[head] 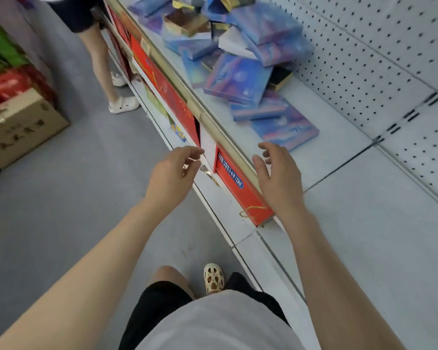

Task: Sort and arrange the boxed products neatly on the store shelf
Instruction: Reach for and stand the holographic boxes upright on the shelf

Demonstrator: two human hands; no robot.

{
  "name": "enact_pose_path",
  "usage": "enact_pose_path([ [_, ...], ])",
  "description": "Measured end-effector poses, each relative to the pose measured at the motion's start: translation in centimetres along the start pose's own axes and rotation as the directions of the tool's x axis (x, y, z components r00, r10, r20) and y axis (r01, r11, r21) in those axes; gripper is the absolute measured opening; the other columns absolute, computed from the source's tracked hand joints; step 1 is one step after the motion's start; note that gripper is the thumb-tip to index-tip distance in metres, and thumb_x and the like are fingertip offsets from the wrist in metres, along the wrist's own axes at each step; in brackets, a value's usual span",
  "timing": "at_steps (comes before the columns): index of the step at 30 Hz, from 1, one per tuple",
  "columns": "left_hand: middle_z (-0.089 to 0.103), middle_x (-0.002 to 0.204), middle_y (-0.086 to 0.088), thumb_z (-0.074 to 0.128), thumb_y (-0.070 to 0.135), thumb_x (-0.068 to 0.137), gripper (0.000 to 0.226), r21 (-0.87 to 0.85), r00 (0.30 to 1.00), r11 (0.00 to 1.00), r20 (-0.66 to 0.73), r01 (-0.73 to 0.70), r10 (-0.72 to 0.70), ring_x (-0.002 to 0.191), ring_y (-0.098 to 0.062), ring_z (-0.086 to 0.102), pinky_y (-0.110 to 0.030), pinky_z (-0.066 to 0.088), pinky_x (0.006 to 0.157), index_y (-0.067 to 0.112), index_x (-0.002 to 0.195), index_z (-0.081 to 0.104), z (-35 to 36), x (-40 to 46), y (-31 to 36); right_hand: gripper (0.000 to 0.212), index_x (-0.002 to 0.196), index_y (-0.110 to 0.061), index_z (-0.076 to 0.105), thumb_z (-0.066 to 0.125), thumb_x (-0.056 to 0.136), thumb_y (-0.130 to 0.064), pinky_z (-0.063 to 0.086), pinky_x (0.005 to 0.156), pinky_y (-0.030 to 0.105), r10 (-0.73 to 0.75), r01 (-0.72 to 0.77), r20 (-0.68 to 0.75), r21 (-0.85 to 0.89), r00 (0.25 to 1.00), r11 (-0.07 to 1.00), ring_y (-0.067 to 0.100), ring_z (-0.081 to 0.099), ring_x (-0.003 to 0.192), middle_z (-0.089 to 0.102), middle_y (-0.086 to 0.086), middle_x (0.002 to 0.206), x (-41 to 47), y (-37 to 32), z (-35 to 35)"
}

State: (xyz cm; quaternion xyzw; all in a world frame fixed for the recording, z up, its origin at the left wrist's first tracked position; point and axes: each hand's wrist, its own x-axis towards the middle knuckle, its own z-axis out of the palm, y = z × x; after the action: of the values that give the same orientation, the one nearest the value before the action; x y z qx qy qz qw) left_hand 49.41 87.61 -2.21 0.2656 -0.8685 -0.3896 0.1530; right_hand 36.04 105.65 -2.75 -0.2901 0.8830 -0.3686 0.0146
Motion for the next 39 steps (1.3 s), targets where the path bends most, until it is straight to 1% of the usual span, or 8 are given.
enact_pose_path([
  [7, 0.061, 0.116, 0.002, 0.057, 0.016, 0.095, 0.027, 0.095, 0.978, 0.974, 0.067, -0.204, 0.198, 0.103, -0.016, 0.06, -0.041, 0.051, 0.09, 0.02, 0.121, 0.063, -3.1, 16.0, -2.3, 0.034, 0.129, -0.013, 0.055, 0.054, 0.099, -0.029, 0.045, 0.09, 0.045, 0.061, -0.068, -0.084, -0.082, 0.995, 0.994, 0.032, 0.056, 0.11, 0.059, 0.011, 0.119, 13.3, -2.6, 3.4],
  [13, 0.061, 0.122, 0.004, 0.06, 0.024, 0.093, 0.032, 0.21, 0.898, 0.883, 0.238, -0.42, 0.37, 0.105, -0.016, 0.058, -0.022, 0.042, 0.084, 0.024, 0.125, 0.061, -4.1, 27.7, -4.2, 0.064, 0.141, -0.005, 0.041, 0.059, 0.094, -0.045, 0.037, 0.096, 0.043, 0.384, -0.427, -0.201, -0.259, 0.901, 0.866, 0.04, 0.048, 0.117, 0.051, 0.022, 0.13, 21.5, -2.8, 7.1],
  [19, 0.054, 0.135, 0.001, 0.059, 0.033, 0.094, 0.042, 0.166, 0.797, 0.842, 0.455, -0.513, 0.397, 0.119, -0.02, 0.053, -0.03, 0.044, 0.094, 0.022, 0.134, 0.054, -1.5, 34.5, -5.0, 0.093, 0.146, -0.003, 0.029, 0.068, 0.083, -0.058, 0.039, 0.093, 0.044, 0.571, -0.618, -0.237, -0.297, 0.786, 0.728, 0.041, 0.05, 0.12, 0.052, 0.023, 0.134, 24.5, -2.6, 10.0],
  [21, 0.05, 0.138, -0.002, 0.058, 0.038, 0.094, 0.049, 0.145, 0.8, 0.88, 0.501, -0.452, 0.328, 0.116, -0.022, 0.056, -0.033, 0.046, 0.094, 0.021, 0.139, 0.048, -0.7, 35.2, -5.1, 0.088, 0.142, -0.004, 0.035, 0.073, 0.081, -0.054, 0.041, 0.088, 0.04, 0.629, -0.67, -0.242, -0.167, 0.739, 0.723, 0.04, 0.054, 0.118, 0.057, 0.02, 0.13, 25.0, -2.1, 9.8],
  [24, 0.044, 0.145, -0.003, 0.065, 0.038, 0.089, 0.067, 0.077, 0.813, 0.941, 0.529, -0.329, 0.241, 0.121, -0.025, 0.054, -0.037, 0.046, 0.099, 0.021, 0.146, 0.036, 0.1, 35.9, -5.1, 0.048, 0.119, -0.012, 0.058, 0.064, 0.09, -0.049, 0.034, 0.074, 0.032, 0.702, -0.727, -0.218, -0.054, 0.677, 0.685, 0.035, 0.061, 0.109, 0.068, 0.012, 0.114, 25.4, -1.1, 9.0],
  [29, 0.068, 0.116, 0.006, 0.078, 0.026, 0.079, 0.068, -0.204, 0.836, 0.979, 0.536, -0.011, 0.121, 0.106, -0.012, 0.064, -0.027, 0.049, 0.091, 0.023, 0.139, 0.047, -1.2, 36.9, -4.0, 0.032, 0.114, -0.017, 0.063, 0.052, 0.097, -0.041, 0.04, 0.077, 0.035, 0.663, -0.736, -0.368, -0.095, 0.652, 0.671, 0.034, 0.063, 0.102, 0.072, 0.009, 0.1, 25.9, -1.2, 6.4],
  [34, 0.073, 0.098, -0.003, 0.083, 0.023, 0.075, 0.041, -0.368, 0.888, 0.916, 0.459, 0.159, 0.03, 0.091, -0.018, 0.069, -0.042, 0.056, 0.089, 0.016, 0.113, 0.068, -3.7, 39.4, -2.7, 0.043, 0.132, -0.012, 0.055, 0.056, 0.096, -0.036, 0.042, 0.088, 0.037, 0.514, -0.598, -0.401, -0.116, 0.758, 0.793, 0.035, 0.06, 0.108, 0.067, 0.016, 0.113, 32.9, -0.9, 3.8],
  [39, 0.074, 0.082, 0.003, 0.083, 0.032, 0.069, 0.032, -0.575, 0.952, 0.781, 0.297, 0.244, -0.078, 0.073, -0.013, 0.072, -0.022, 0.054, 0.056, 0.02, 0.094, 0.066, -6.5, 41.7, -3.1, 0.087, 0.155, -0.028, 0.022, 0.06, 0.086, -0.063, 0.025, 0.117, 0.048, 0.456, -0.434, -0.025, -0.356, 0.89, 0.827, 0.037, 0.019, 0.146, 0.019, 0.015, 0.16, 39.2, -0.9, 5.1],
])
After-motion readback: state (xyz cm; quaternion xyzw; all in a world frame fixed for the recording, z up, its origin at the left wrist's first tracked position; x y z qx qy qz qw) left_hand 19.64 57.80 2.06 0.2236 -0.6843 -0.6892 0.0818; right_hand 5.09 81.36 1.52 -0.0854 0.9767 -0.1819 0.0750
